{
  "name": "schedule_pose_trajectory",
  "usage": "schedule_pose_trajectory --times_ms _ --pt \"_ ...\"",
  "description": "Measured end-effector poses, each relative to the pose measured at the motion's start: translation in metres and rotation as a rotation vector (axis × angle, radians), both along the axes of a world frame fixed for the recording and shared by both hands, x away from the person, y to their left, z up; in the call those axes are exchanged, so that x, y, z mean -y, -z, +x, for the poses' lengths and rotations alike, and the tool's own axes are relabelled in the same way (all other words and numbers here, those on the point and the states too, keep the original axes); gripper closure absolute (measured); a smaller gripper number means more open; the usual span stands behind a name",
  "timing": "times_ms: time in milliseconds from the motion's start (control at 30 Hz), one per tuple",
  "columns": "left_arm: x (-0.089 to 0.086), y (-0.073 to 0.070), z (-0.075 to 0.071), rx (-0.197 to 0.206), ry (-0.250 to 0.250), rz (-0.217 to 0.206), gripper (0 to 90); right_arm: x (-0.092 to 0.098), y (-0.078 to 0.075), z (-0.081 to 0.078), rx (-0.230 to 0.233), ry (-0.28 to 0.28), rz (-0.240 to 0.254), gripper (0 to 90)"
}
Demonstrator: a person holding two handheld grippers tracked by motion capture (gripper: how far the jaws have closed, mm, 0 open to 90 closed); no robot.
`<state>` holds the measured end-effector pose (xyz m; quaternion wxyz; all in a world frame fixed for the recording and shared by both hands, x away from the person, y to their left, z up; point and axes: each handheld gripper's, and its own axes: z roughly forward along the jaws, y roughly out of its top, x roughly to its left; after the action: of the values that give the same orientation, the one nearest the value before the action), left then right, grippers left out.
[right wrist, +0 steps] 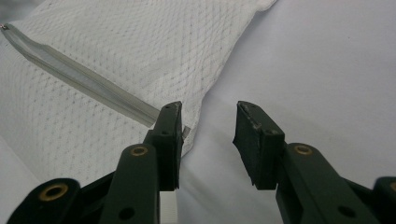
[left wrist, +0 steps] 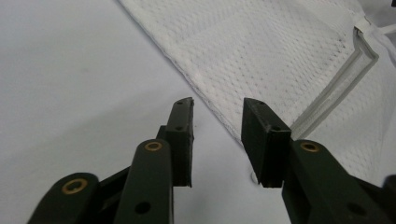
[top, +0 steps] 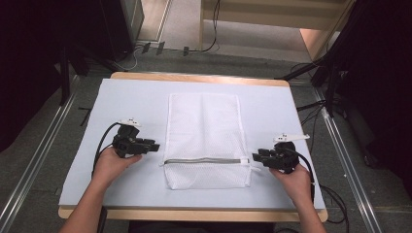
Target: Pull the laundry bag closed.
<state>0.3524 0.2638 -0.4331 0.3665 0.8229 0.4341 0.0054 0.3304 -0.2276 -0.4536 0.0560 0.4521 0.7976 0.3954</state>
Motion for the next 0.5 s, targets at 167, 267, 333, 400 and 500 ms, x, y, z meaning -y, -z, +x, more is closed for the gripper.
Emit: schedule_pose_trajectory --times_ms 167,267,333,400,500 --pt "-0.003 -0.005 -0.005 -0.023 -0.005 -0.018 82.9 0.0 -0.002 0.0 0.009 0.0 0.004 63.2" --pt "-0.005 -0.007 -0.011 -0.026 -0.008 -0.013 90.0 -0.001 -0.002 -0.001 0.006 0.001 0.004 63.3" --pt "-0.007 -0.007 -0.015 -0.032 -0.005 -0.019 90.0 -0.001 -0.002 -0.001 0.01 -0.003 0.005 63.3" --pt "-0.006 -0.005 -0.019 -0.03 0.015 -0.009 90.0 -0.002 -0.003 0.0 0.014 -0.008 0.002 63.4" --pt "-0.002 -0.003 -0.024 -0.021 0.042 0.003 90.0 -0.003 -0.002 0.0 0.016 -0.008 0.003 63.3"
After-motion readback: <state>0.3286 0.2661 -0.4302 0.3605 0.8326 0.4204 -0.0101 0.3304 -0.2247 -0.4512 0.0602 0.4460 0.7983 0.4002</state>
